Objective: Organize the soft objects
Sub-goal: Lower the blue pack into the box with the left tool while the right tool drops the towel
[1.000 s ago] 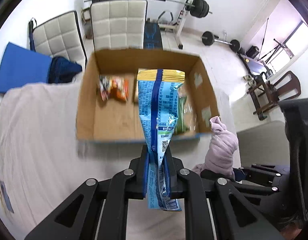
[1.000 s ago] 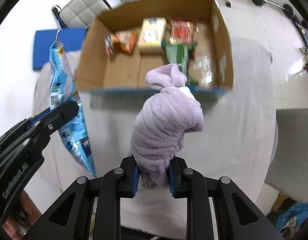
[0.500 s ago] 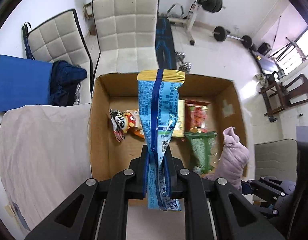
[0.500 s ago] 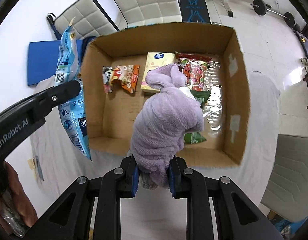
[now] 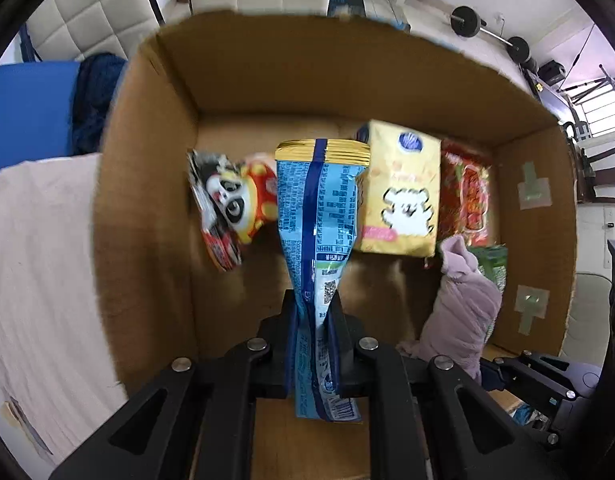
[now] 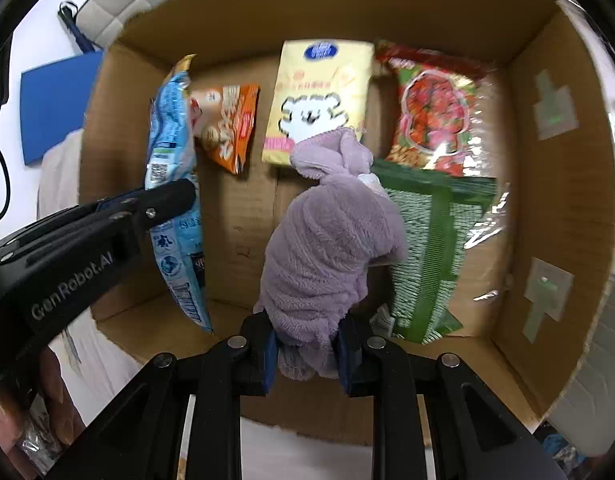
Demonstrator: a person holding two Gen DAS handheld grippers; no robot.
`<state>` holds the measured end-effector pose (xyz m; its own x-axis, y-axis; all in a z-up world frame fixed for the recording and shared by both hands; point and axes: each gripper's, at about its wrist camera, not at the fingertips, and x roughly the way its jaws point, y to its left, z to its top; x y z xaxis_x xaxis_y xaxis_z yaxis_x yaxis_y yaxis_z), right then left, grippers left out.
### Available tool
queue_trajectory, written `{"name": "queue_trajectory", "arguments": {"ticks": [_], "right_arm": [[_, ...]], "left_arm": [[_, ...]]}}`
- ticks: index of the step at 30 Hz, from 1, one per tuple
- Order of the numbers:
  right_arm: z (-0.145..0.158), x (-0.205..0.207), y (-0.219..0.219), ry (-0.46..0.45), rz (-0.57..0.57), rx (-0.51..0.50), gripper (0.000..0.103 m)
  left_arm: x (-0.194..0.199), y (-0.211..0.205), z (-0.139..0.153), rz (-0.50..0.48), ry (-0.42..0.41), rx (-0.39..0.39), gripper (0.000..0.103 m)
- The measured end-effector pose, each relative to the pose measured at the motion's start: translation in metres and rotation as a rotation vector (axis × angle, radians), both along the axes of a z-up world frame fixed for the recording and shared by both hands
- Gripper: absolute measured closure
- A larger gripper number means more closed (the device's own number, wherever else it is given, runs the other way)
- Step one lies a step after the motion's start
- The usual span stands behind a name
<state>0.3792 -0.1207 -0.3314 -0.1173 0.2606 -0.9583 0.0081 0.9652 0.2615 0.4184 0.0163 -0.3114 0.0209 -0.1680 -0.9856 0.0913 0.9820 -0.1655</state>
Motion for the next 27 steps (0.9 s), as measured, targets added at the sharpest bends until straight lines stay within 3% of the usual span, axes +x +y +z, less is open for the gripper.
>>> {"name": "queue_trajectory", "arguments": {"ticks": [4, 7, 11, 18, 25, 27], "right_arm": [[-0.016, 0.002, 0.002, 0.036, 0.002, 0.004, 0.071], [-0.025, 0.005, 0.001, 0.054, 0.002, -0.002, 0.066], [-0.023, 0.007, -0.003, 0.03, 0.007, -0.035, 0.054], [-0.002, 0.002, -0.022, -0.031, -0.006, -0.089, 0.048], [0.008, -0.009, -0.043, -0.073, -0.018, -0.154, 0.047], [0.01, -0.013, -0.046, -0.084, -0.024, -0.165, 0.043]], "left_arm": [[-0.003, 0.0, -0.011, 0.006, 0.034, 0.007, 0.089], [-0.009, 0.0, -0.011, 0.026, 0.049, 0.015, 0.078], [-0.015, 0.003, -0.001, 0.037, 0.014, 0.033, 0.073], [-0.035, 0.005, 0.031, 0.053, -0.073, 0.058, 0.062], [-0.058, 0.002, 0.062, 0.074, -0.18, 0.058, 0.037], [-0.062, 0.002, 0.067, 0.075, -0.197, 0.062, 0.02]]}}
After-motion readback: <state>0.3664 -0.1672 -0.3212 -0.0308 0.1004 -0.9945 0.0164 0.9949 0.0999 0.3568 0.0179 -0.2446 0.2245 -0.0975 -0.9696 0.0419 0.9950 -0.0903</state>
